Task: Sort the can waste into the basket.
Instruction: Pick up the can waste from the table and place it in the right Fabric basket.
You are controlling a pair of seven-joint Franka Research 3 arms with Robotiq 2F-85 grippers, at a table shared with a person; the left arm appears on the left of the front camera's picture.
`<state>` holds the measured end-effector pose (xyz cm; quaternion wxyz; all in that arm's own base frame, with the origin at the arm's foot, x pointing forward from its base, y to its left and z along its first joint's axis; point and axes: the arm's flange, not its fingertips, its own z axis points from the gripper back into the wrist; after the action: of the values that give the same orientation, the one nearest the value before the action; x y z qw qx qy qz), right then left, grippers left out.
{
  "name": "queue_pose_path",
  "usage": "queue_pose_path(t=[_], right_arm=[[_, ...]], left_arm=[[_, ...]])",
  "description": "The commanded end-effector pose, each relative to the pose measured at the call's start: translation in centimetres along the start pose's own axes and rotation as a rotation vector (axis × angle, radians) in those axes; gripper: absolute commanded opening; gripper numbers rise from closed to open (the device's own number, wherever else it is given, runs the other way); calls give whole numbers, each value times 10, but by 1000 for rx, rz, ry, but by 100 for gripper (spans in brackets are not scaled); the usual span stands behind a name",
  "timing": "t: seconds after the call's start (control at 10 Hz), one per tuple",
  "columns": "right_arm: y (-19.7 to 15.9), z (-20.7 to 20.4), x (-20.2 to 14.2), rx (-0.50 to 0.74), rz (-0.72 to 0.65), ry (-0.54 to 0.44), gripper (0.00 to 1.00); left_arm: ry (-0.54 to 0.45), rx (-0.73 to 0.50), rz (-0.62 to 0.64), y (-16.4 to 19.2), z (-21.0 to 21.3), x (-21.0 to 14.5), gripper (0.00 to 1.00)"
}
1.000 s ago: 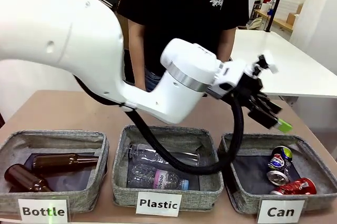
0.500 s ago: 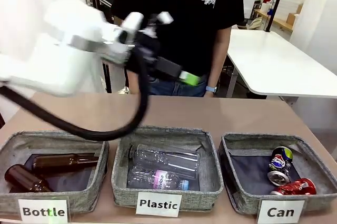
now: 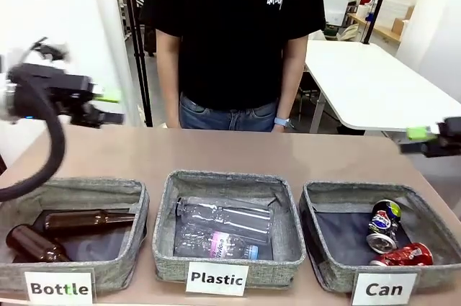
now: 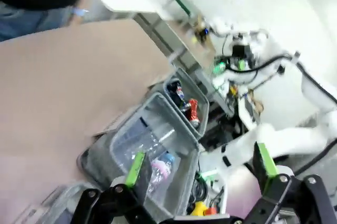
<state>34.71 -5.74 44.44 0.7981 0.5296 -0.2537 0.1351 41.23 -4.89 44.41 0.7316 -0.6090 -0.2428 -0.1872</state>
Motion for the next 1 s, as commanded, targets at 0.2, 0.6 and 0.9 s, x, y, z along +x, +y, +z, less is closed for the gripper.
queue_pose_path(t=[0.2, 0.6, 0.9], right_arm=[[-20, -63, 2, -42, -410, -112, 100], [-25, -53, 11, -23, -260, -64, 100], [-25, -53, 11, -23, -260, -64, 100]], left_arm=[[-191, -76, 178, 46, 64, -25, 100], [-142, -32, 169, 41, 67, -21, 100], [-142, -32, 169, 41, 67, -21, 100]])
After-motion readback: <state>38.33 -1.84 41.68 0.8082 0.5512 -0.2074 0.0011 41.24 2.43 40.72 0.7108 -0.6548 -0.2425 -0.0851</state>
